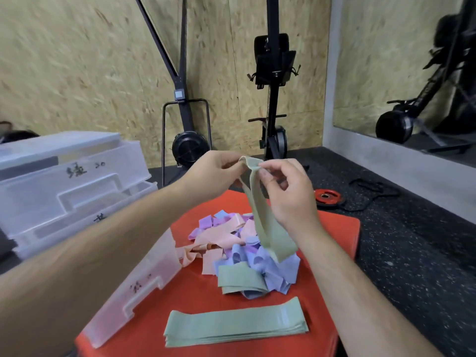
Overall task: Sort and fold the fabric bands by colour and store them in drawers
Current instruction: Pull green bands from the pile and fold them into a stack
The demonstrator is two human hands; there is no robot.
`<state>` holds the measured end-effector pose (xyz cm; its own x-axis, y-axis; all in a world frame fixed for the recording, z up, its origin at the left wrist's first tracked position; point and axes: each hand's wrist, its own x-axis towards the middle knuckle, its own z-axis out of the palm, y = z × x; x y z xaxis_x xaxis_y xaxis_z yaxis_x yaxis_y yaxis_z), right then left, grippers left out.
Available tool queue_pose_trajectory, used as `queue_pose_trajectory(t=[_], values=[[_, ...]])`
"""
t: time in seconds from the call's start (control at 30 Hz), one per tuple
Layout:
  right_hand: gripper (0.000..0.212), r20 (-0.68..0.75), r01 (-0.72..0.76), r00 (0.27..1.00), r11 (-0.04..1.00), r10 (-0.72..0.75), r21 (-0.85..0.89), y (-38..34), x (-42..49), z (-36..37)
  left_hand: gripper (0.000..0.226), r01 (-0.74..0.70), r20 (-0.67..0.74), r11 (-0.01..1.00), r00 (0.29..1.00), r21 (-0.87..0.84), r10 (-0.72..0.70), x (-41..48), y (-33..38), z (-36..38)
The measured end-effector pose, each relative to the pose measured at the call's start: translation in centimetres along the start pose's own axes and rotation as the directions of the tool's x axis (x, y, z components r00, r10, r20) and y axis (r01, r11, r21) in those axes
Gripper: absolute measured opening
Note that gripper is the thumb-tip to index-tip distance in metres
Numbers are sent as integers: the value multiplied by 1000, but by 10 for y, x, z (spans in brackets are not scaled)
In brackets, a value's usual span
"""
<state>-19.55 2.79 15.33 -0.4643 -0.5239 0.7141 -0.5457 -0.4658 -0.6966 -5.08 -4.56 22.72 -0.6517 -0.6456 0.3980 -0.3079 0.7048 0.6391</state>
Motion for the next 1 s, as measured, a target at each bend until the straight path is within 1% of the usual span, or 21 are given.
queue_pose_trajectory(t=[0.1, 0.17, 0.23, 0.3, 0.4, 0.47, 0.53, 0.57, 0.63, 0.77, 0.87, 0.93, 1.0], values=[[11, 68, 15, 998, 1000, -14, -17, -13, -5, -7, 15, 31, 23, 999, 999, -32, -30, -24, -1, -4], [14, 120, -2, 993, 1000, 2, -5, -21, -10, -9, 14, 65, 31, 985, 998, -157, -61, -42, -3, -1], [12, 180, -53, 983, 998, 46, 35, -30, -19, -9, 19, 48, 11, 954, 999, -295, -46, -60, -5, 5], [9, 250, -108, 965, 990, 83, 89, -38, -26, -8, 21, 22, -67, 914, 996, -405, -53, -74, -7, 11], [3, 308, -173, 944, 973, 120, 153, -43, -36, -6, 27, -12, -222, 911, 971, -412, -87, -94, -14, 25], [9, 323, -294, 923, 927, 211, 234, -38, -47, -3, 20, -8, -250, 857, 958, -516, -142, -106, -22, 36], [19, 394, -436, 866, 852, 309, 289, -28, -62, -3, 13, 2, -249, 816, 952, -578, -179, -115, -32, 45], [21, 445, -486, 829, 830, 339, 273, -23, -70, -3, 11, 15, -240, 820, 953, -573, -186, -119, -36, 49], [19, 511, -523, 774, 833, 374, 181, -16, -82, -2, 9, 42, -203, 818, 960, -573, -191, -124, -43, 53], [19, 545, -499, 742, 865, 390, 60, -12, -92, 7, 17, 126, -117, 814, 966, -566, -231, -130, -56, 53], [18, 607, -515, 694, 856, 386, 44, -15, -98, 12, 13, 149, -61, 835, 975, -529, -213, -135, -62, 52], [16, 640, -522, 660, 853, 394, 13, -12, -99, 12, 11, 162, -56, 833, 973, -528, -225, -137, -69, 51], [18, 682, -528, 608, 848, 408, -36, -8, -99, 12, 11, 187, -57, 833, 966, -521, -252, -140, -76, 50]])
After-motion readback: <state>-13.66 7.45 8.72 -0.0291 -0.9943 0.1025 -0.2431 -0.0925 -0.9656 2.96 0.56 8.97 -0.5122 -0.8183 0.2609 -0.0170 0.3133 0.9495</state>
